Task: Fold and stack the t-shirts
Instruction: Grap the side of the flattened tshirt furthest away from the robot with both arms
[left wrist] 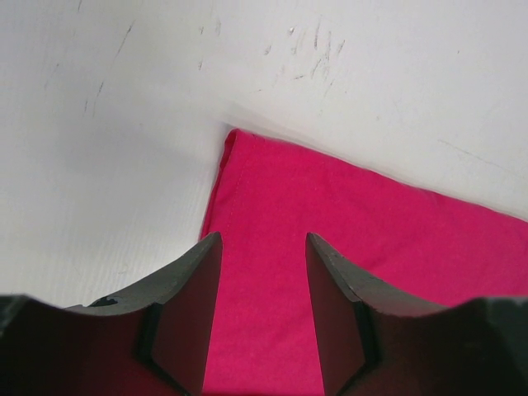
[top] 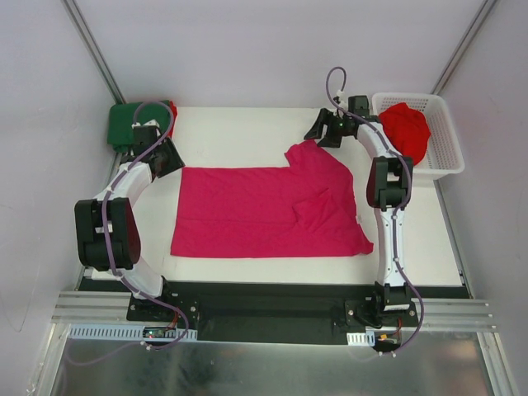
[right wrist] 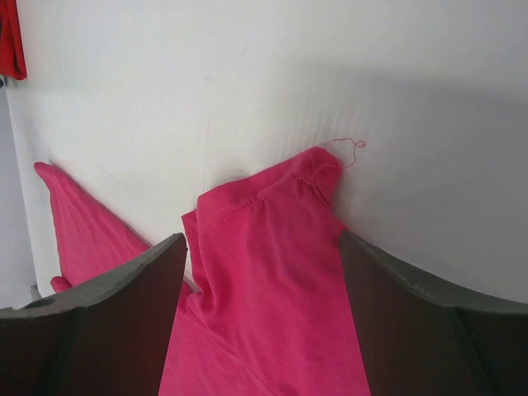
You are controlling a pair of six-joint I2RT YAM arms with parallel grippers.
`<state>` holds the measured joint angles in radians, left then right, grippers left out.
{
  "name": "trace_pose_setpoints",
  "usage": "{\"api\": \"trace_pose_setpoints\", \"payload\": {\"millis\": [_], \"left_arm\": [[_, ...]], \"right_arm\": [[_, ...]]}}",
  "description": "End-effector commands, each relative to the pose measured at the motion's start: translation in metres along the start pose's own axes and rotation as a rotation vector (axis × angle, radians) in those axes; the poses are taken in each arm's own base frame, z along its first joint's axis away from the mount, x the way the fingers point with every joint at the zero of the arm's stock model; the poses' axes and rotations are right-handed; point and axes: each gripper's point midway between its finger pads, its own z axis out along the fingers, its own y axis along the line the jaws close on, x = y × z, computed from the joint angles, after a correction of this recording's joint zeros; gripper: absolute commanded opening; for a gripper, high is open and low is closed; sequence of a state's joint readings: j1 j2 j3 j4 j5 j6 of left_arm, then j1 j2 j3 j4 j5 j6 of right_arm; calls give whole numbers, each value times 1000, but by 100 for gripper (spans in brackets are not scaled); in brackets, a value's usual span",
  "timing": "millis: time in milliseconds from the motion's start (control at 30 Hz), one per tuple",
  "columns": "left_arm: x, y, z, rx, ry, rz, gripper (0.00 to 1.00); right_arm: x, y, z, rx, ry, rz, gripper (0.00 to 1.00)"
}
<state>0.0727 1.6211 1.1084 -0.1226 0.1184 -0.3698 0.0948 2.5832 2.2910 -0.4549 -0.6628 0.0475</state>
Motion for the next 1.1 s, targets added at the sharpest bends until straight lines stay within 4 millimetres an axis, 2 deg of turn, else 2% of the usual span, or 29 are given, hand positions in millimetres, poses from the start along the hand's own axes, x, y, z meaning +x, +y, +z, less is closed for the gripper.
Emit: {"api": "trace_pose_setpoints", "payload": {"millis": [0, 400, 733, 1067], "left_arm": [[-21, -3, 2, 0, -60, 28, 45], [-19, 0, 8, -9, -50, 35, 43], [-18, 1, 12, -13, -44, 30, 42], [-18, 1, 12, -12, -42, 31, 41]], "right_arm": [[-24, 16, -5, -88, -59, 20, 78], [-40, 3, -4, -97, -114, 66, 79], [-30, -2, 3, -125, -79, 107, 79], [-19, 5, 6, -184, -34, 139, 79]]}}
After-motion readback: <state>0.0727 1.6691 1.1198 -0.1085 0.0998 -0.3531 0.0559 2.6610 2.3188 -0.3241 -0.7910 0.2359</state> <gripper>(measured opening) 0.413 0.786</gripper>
